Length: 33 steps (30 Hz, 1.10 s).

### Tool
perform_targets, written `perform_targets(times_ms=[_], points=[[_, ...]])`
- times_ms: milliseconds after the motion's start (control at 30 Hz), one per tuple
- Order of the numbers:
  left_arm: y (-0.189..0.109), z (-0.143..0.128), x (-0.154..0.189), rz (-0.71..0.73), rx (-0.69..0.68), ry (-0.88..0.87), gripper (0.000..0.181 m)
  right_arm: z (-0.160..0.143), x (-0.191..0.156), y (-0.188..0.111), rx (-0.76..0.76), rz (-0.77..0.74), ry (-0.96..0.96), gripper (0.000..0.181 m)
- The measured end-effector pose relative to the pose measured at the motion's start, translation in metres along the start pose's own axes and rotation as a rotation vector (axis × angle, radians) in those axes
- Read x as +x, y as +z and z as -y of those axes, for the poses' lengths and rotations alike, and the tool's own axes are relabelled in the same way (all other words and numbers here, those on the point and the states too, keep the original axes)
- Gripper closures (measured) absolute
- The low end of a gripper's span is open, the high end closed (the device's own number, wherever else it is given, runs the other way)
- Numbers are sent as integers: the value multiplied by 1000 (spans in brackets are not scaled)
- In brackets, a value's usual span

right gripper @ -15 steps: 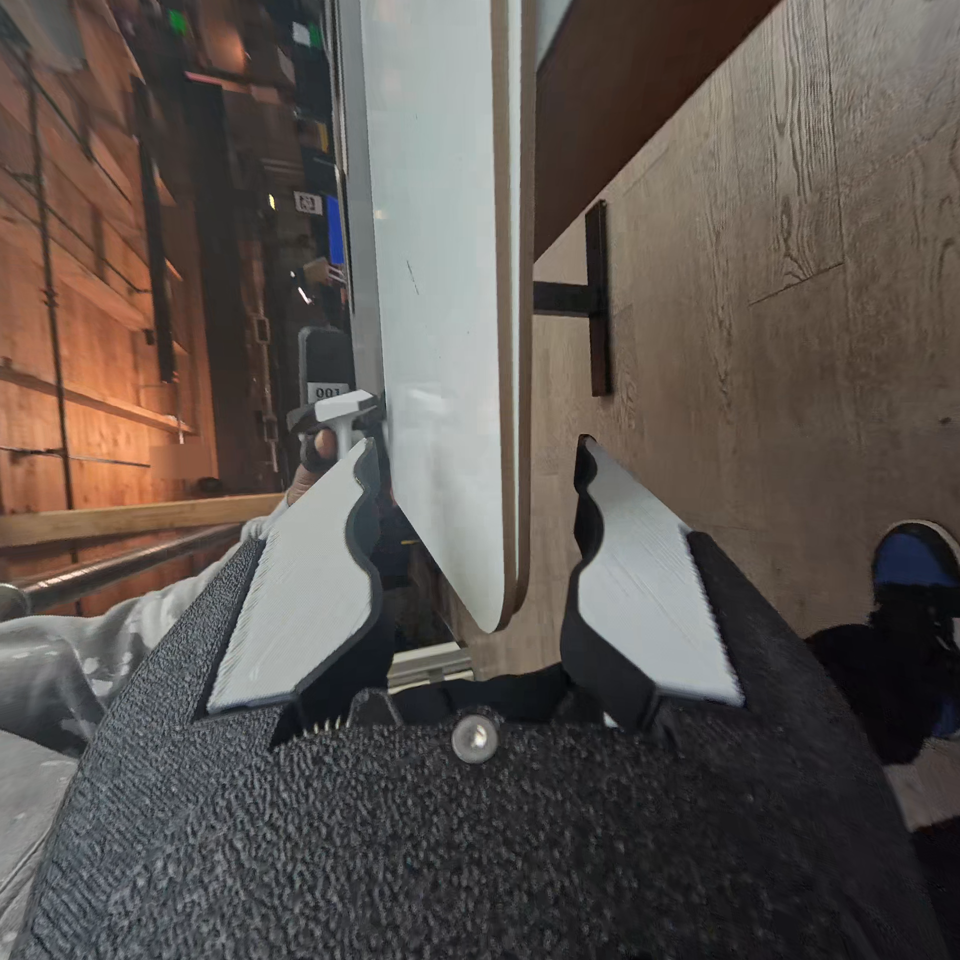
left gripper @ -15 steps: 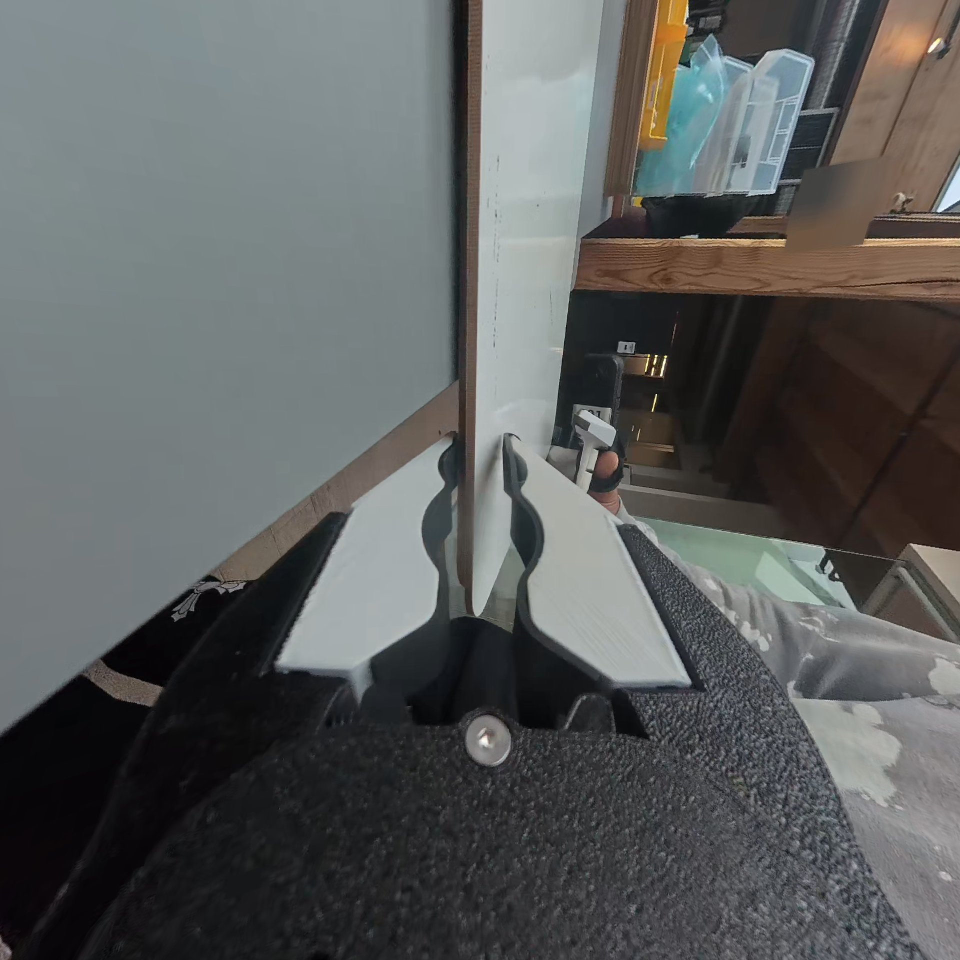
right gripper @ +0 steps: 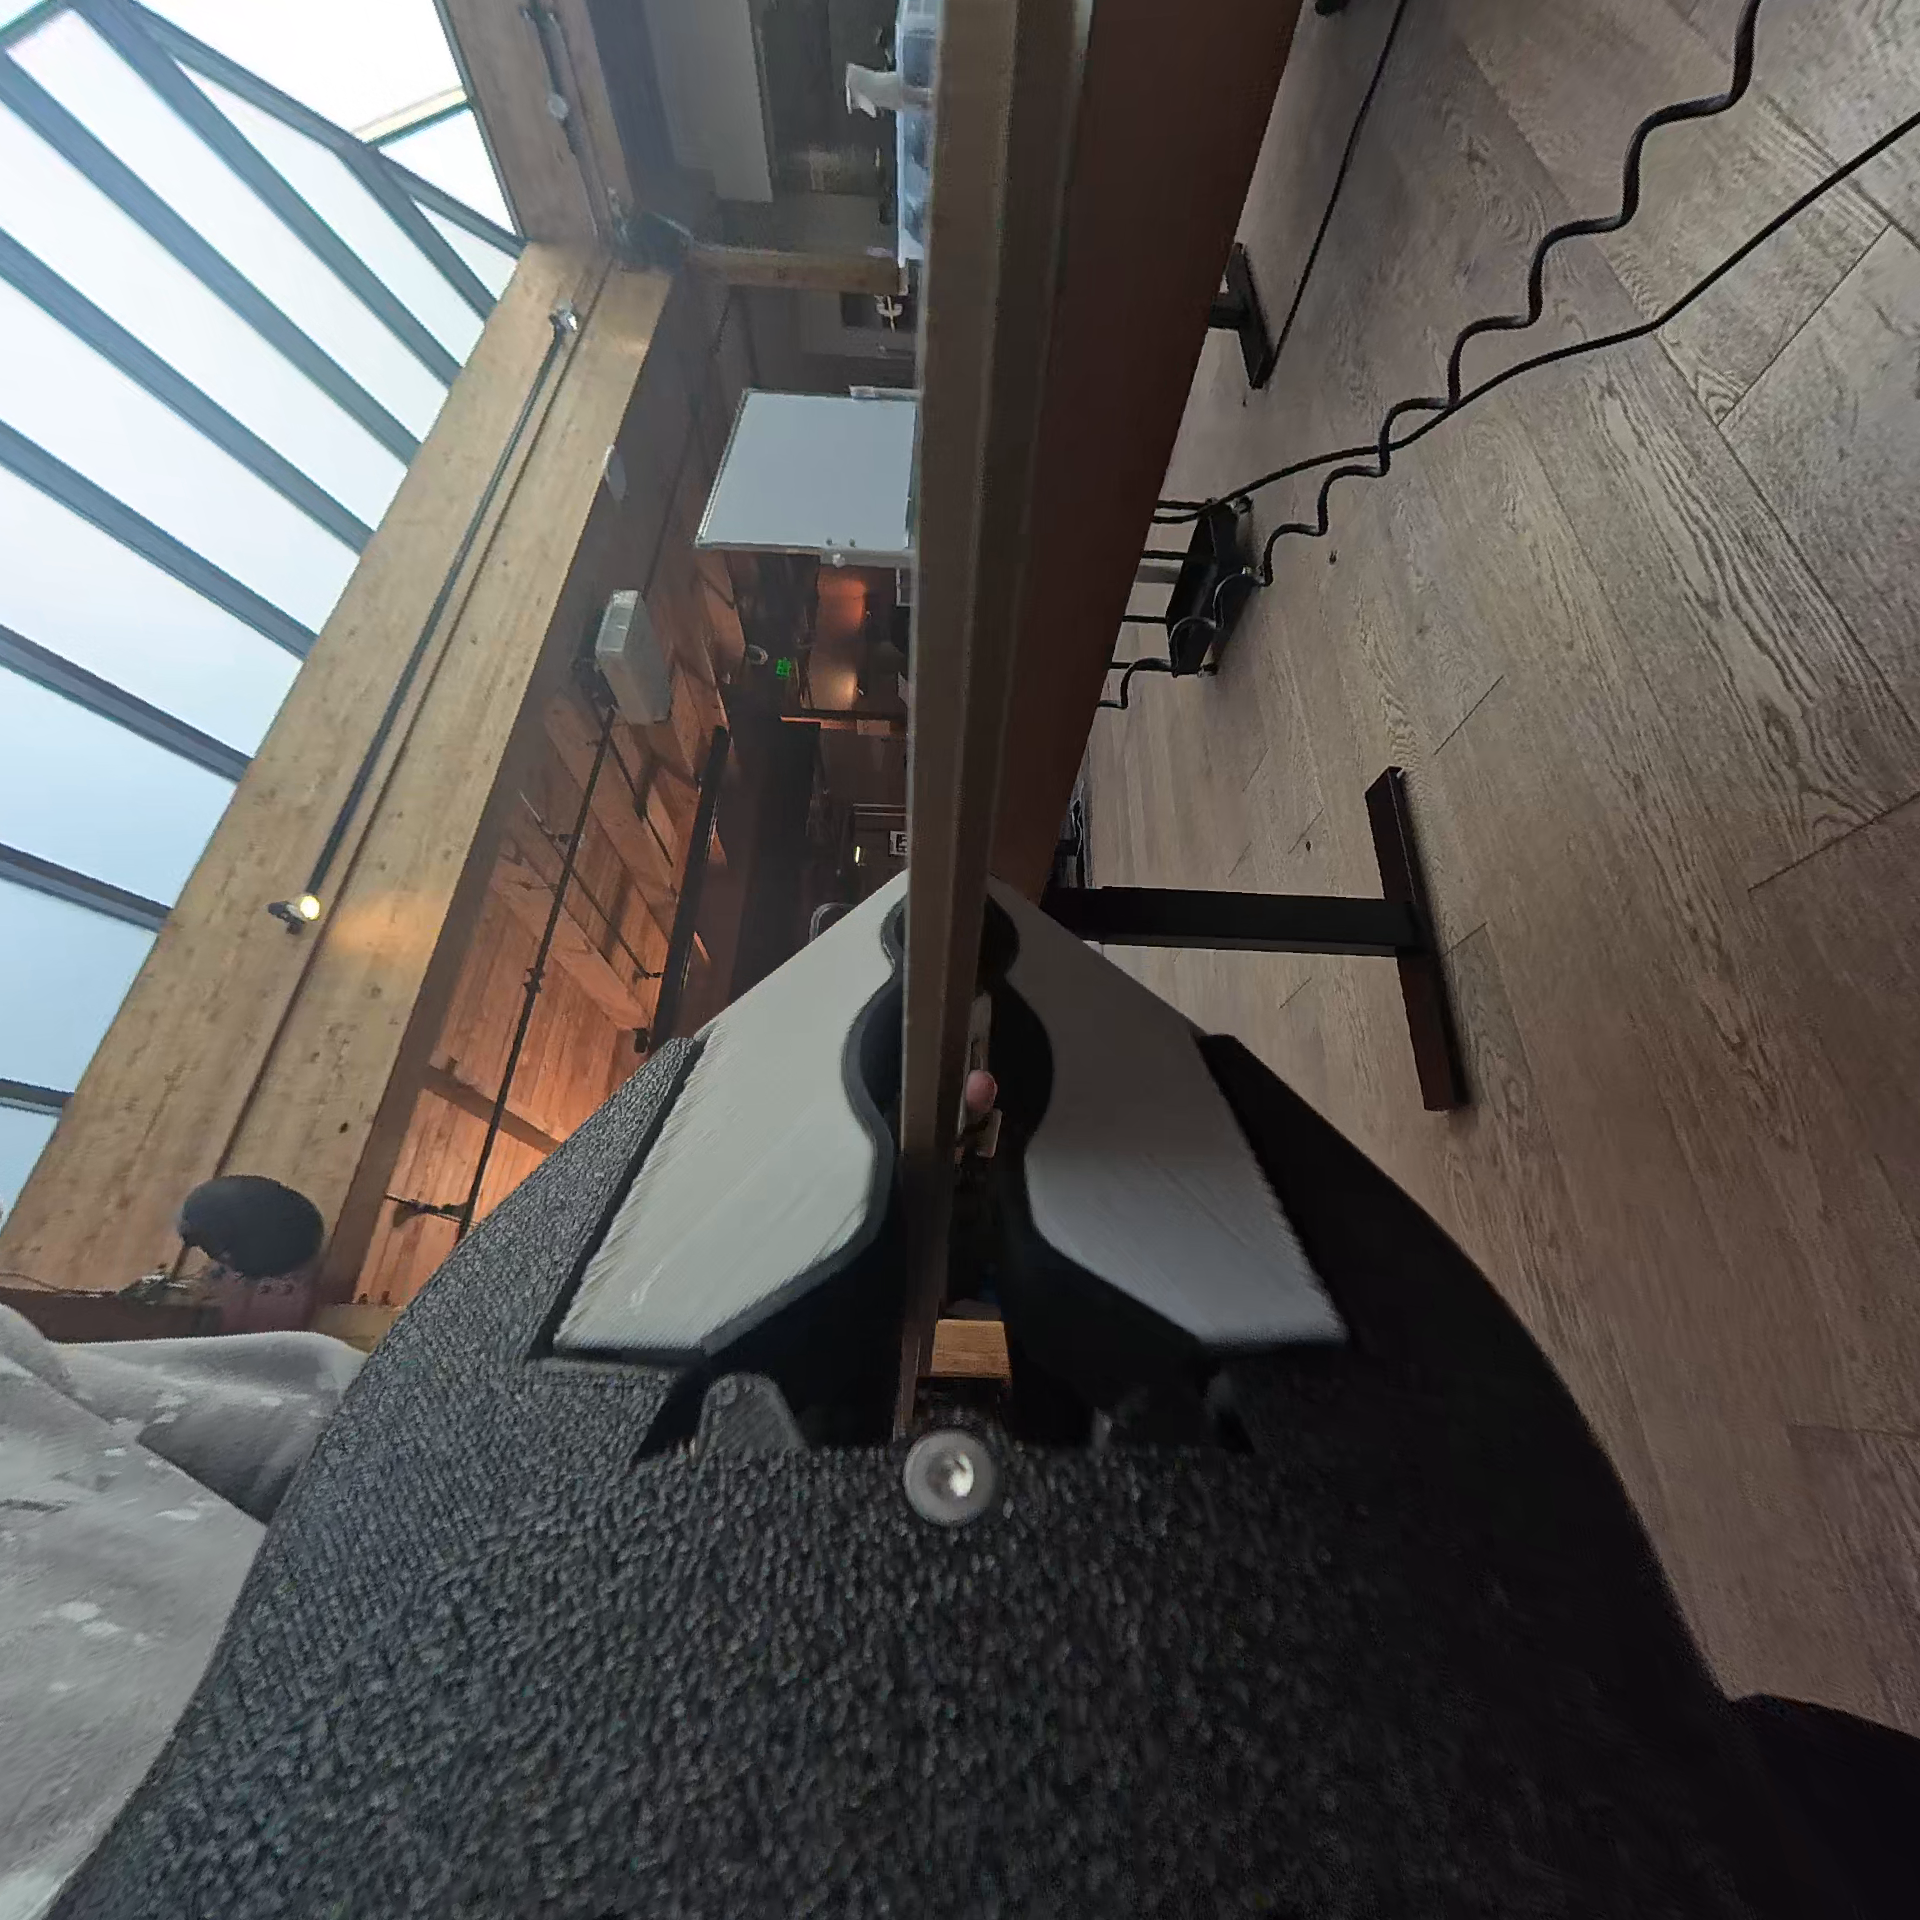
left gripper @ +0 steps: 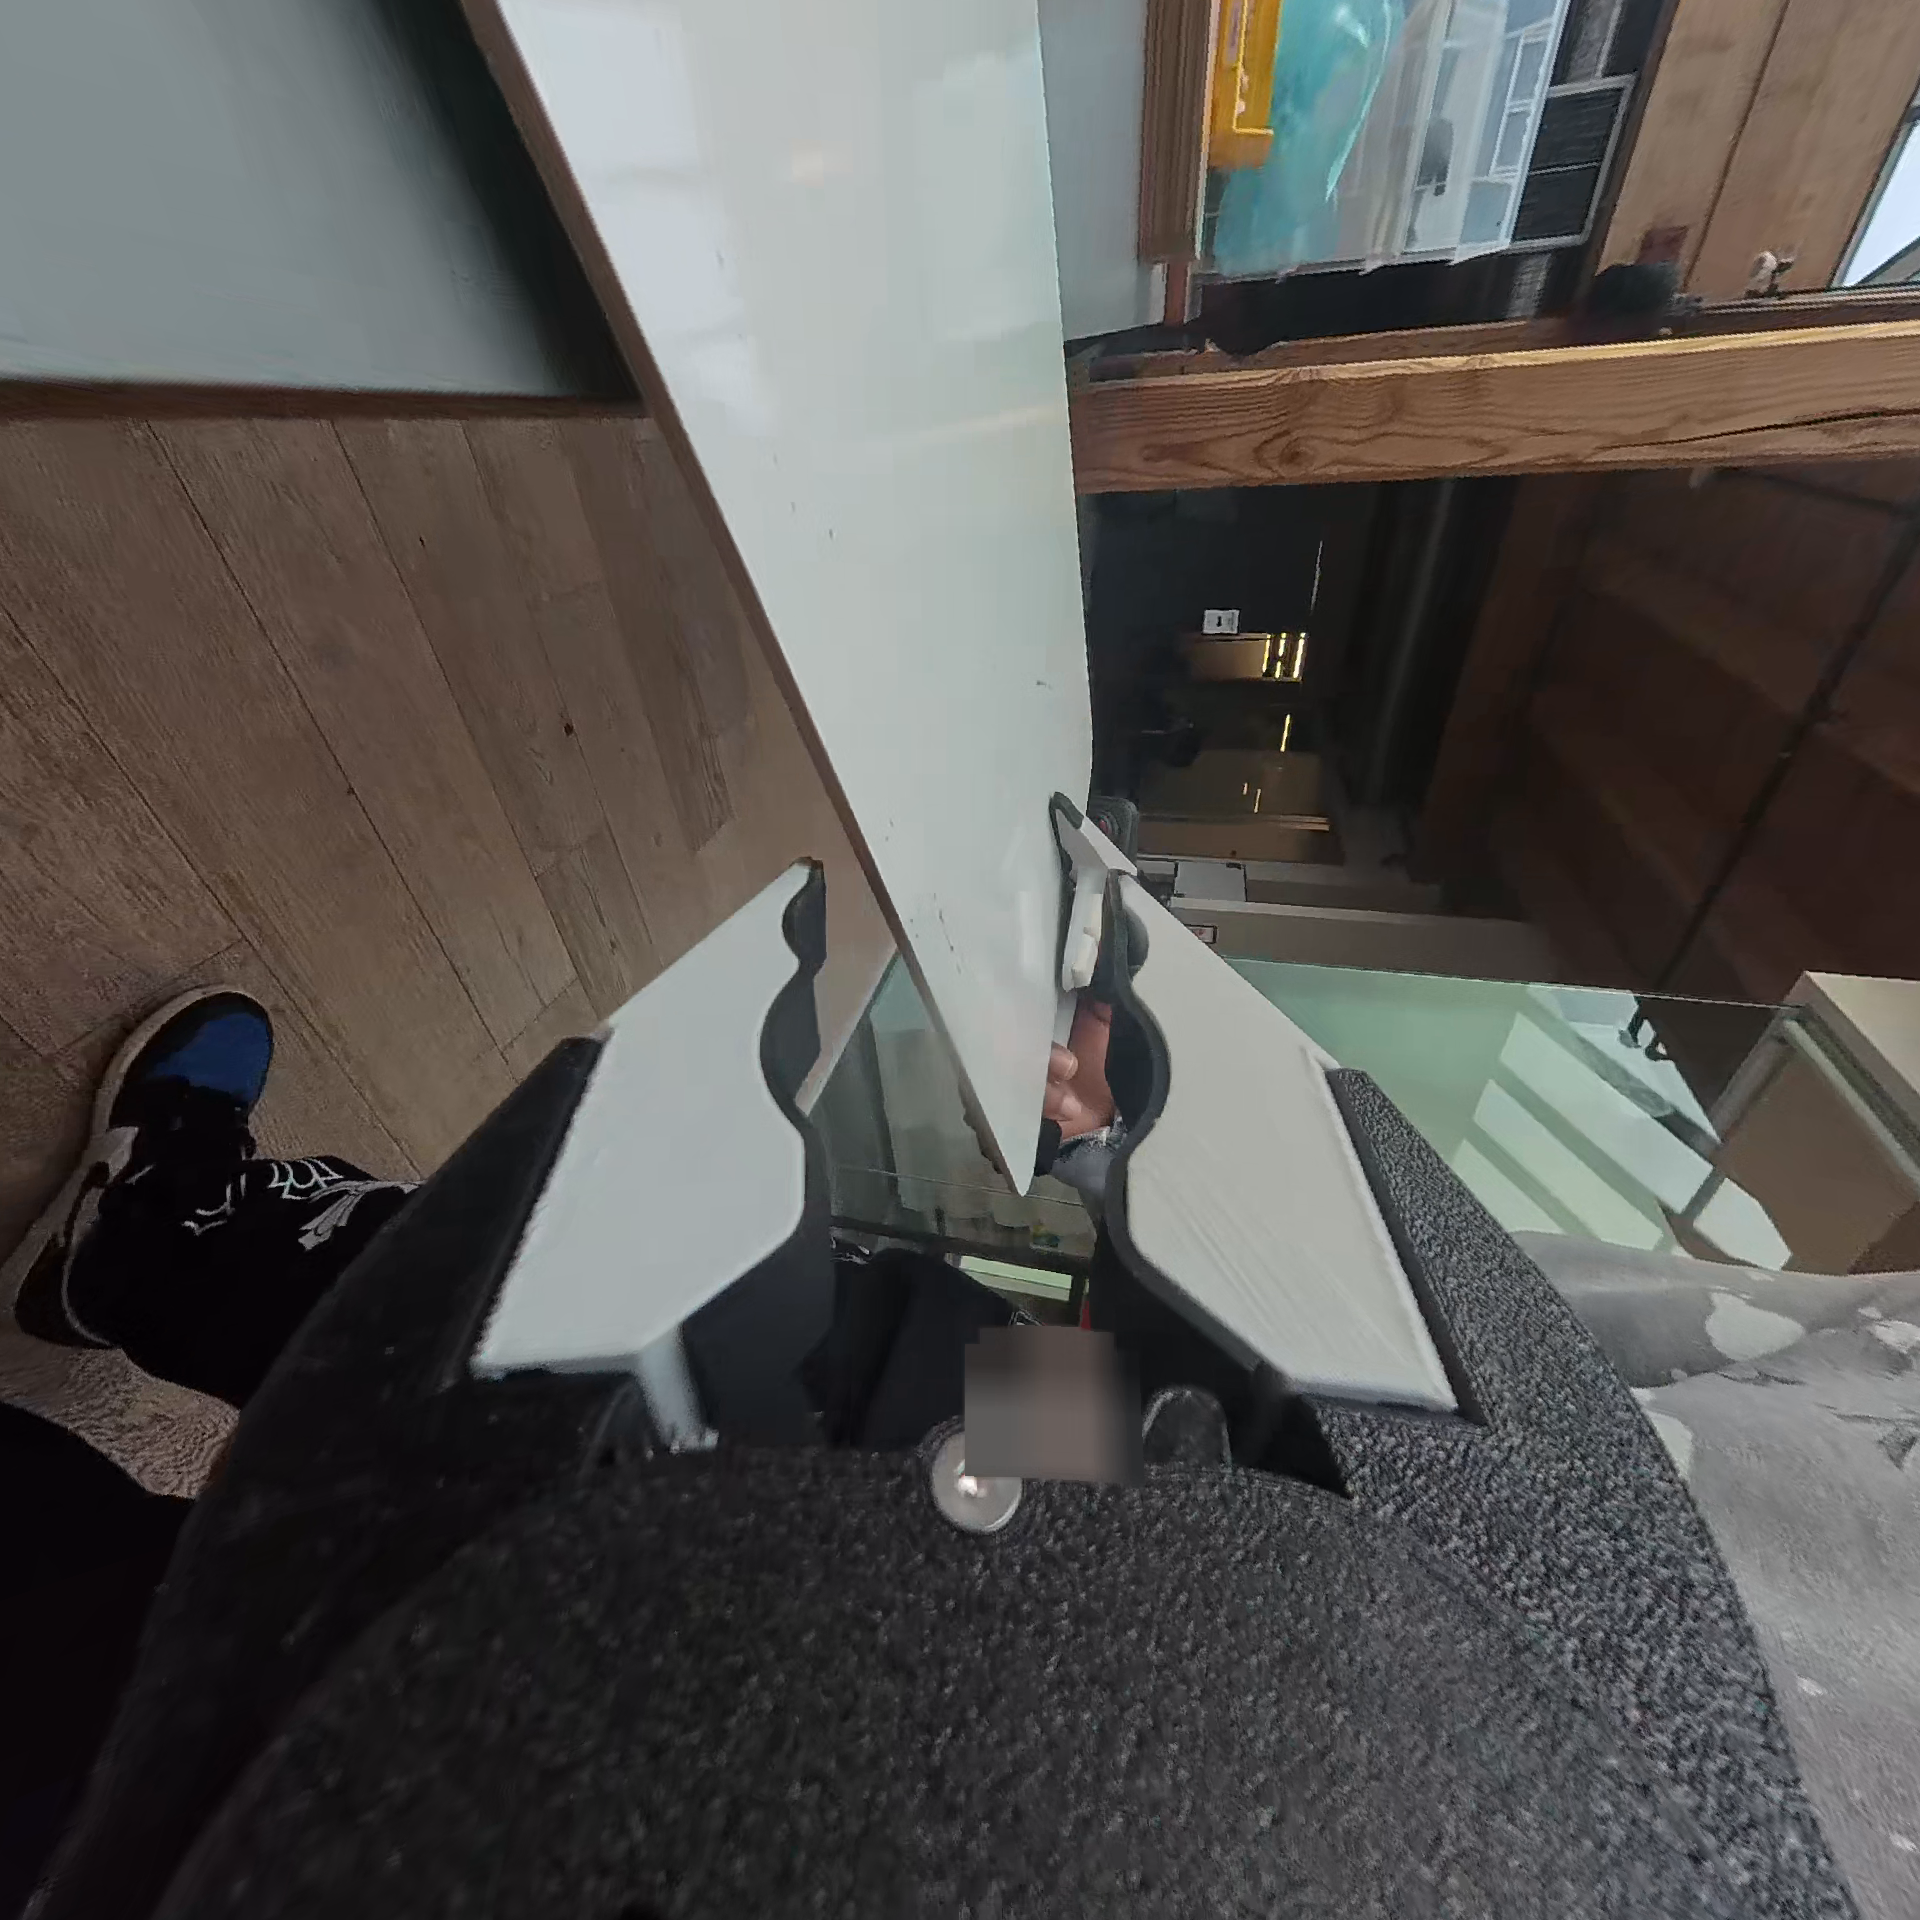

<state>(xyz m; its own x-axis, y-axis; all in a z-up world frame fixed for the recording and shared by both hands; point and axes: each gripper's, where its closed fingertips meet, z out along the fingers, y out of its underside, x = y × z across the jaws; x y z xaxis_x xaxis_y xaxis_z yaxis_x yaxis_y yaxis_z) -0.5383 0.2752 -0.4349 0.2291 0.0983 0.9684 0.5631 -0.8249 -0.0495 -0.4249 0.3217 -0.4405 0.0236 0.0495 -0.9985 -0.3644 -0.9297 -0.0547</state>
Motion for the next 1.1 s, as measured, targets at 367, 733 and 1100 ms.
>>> perform_targets(times_ms=[367, 733, 1100], points=[[42, 47, 125, -51, 109, 282, 115, 83, -99, -148, -92, 69, -184, 176], [268, 30, 295, -86, -404, 700, 155, 236, -215, -294, -46, 103, -423, 176], [504, 70, 303, -90, -756, 678, 157, 365, -170, -381, 325, -11, -251, 176]])
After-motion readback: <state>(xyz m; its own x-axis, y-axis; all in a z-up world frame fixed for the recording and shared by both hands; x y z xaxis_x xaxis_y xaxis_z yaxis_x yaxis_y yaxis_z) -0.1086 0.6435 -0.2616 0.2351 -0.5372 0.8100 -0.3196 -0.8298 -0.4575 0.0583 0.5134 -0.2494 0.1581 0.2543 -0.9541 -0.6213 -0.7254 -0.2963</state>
